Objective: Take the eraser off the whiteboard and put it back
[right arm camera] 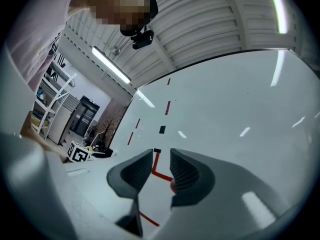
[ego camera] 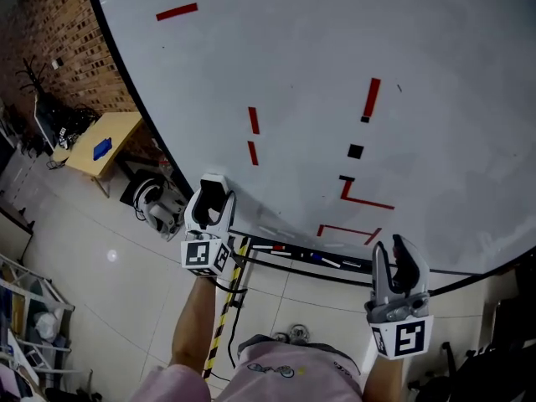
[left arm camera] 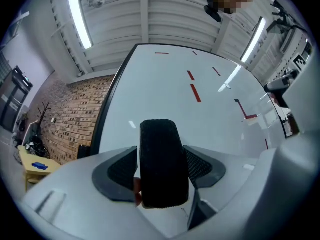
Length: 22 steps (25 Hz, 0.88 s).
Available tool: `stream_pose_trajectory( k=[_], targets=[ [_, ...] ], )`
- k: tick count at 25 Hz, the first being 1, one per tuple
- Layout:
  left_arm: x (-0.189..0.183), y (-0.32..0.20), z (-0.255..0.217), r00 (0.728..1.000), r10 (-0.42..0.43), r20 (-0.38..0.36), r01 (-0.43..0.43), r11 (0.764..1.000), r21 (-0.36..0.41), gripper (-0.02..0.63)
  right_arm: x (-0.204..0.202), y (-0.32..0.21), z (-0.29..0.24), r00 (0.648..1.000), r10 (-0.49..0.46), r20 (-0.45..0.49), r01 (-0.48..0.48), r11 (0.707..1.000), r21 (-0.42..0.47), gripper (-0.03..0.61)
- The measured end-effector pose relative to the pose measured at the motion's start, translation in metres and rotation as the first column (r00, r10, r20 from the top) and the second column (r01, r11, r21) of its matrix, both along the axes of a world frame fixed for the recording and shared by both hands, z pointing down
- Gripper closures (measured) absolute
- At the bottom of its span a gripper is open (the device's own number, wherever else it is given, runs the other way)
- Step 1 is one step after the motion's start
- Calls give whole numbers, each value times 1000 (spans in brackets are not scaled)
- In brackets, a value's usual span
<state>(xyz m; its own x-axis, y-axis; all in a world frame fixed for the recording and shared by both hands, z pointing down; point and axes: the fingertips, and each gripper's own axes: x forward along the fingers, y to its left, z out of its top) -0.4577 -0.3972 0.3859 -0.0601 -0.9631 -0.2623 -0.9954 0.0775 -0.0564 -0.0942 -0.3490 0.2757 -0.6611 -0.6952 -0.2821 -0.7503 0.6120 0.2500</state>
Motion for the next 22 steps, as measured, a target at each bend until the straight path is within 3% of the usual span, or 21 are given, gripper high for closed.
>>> stream_pose_trajectory(
  k=[11,22],
  targets=[
    [-1,8,-1,999,43,4,-43,999,33,321,9,21,19,992,117,-49,-120,991,-56,477],
    [7,129,-44,993,-68,-92,75,994,85,322,35,43,22,993,116,27,-114,991,-69,477]
  ],
)
